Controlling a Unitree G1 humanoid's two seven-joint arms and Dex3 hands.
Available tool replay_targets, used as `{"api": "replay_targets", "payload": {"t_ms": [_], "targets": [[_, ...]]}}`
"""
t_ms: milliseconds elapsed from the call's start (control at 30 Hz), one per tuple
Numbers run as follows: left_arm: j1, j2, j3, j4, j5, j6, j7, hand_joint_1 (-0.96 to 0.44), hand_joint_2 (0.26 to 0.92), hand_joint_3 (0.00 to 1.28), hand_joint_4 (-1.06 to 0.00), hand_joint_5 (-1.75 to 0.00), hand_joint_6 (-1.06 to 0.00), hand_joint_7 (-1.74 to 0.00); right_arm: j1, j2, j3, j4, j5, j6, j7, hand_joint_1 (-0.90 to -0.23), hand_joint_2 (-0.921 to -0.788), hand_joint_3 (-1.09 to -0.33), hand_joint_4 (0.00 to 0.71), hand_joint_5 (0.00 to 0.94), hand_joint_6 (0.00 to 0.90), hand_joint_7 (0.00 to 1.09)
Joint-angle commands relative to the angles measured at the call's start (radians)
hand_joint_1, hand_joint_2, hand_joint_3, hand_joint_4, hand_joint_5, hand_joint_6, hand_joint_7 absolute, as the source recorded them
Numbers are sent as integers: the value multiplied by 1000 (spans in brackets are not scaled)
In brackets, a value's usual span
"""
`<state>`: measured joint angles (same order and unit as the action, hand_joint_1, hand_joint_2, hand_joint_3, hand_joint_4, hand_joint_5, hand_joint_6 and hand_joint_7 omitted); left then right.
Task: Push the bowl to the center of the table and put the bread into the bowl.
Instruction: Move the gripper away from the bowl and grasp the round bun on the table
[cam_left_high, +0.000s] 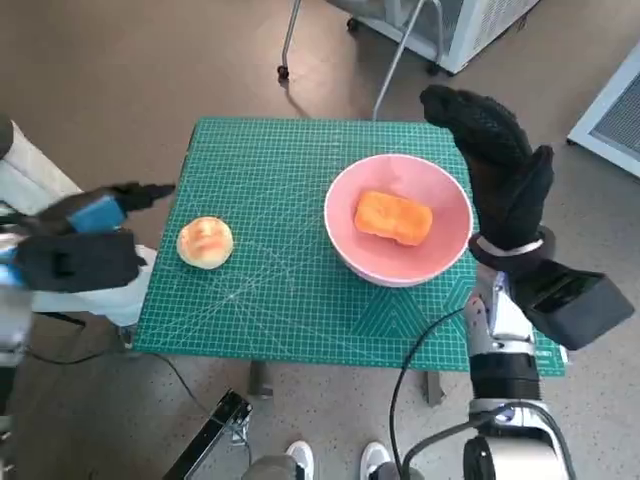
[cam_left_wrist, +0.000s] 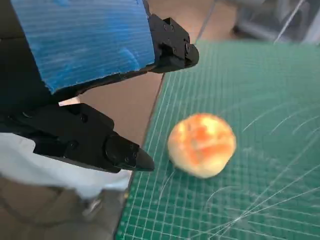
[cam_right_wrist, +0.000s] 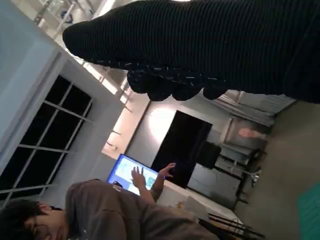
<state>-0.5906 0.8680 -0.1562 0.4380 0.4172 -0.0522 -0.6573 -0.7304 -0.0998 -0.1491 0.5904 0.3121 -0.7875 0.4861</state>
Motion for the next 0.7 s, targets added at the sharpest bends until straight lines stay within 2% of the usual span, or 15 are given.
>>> {"api": "replay_targets", "payload": {"t_ms": [33, 467, 700], "targets": [[-57, -48, -53, 89, 42, -13, 34, -193, 808, 0, -94, 0, -272, -26, 10, -5, -1, 8, 0, -1, 9, -670, -921, -722, 267, 11, -1, 769], [-170, -174, -189, 364, 151, -82, 159, -182, 808, 0, -89, -3, -265, -14, 13, -28, -4, -1, 3, 11, 15, -666, -921, -725, 266, 10, -1, 760], [-216, -226, -241, 512, 196, -162, 261, -167, 818, 5, -143, -24, -291, -24, 19, -31, -4, -7, -2, 12, 13, -664, -921, -725, 266, 10, -1, 758]]}}
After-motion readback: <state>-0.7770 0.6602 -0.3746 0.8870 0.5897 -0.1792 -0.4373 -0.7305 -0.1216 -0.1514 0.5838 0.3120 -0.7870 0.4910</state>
